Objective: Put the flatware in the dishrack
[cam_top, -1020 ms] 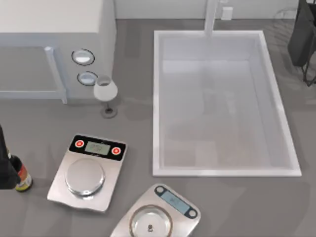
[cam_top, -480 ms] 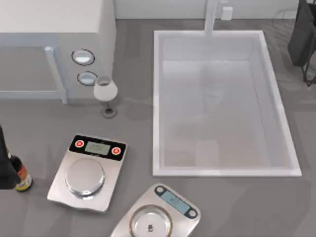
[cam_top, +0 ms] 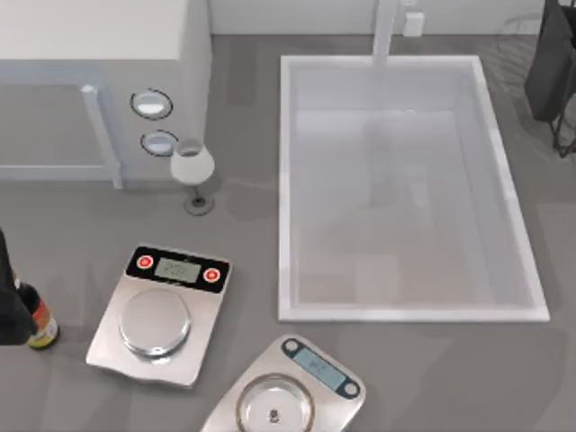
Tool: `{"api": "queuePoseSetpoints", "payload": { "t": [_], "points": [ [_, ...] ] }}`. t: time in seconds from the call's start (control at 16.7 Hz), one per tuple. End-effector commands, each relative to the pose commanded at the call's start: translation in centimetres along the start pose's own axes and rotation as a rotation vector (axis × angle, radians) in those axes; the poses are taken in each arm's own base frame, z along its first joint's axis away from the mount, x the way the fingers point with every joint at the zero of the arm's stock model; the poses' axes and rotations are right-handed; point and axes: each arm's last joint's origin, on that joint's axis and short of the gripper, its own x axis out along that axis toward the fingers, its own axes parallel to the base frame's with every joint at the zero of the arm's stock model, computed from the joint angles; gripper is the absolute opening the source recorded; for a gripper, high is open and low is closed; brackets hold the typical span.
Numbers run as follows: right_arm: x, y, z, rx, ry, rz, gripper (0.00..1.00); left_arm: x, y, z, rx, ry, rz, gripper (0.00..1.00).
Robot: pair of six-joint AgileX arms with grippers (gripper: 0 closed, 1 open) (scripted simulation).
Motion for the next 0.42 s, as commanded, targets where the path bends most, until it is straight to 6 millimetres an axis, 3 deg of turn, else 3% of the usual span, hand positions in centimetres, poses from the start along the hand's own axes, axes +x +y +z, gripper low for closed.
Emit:
{"api": "queuePoseSetpoints", "payload": {
  "t": [0.12,0.42],
  "points": [
    [0.0,0.0,0.0,0.0,0.0,0.0,1.0,0.0,0.0,0.0,0.0,0.0,0.0,1.0],
    [0.0,0.0,0.0,0.0,0.0,0.0,1.0,0.0,0.0,0.0,0.0,0.0,0.0,1.0]
  ]
}}
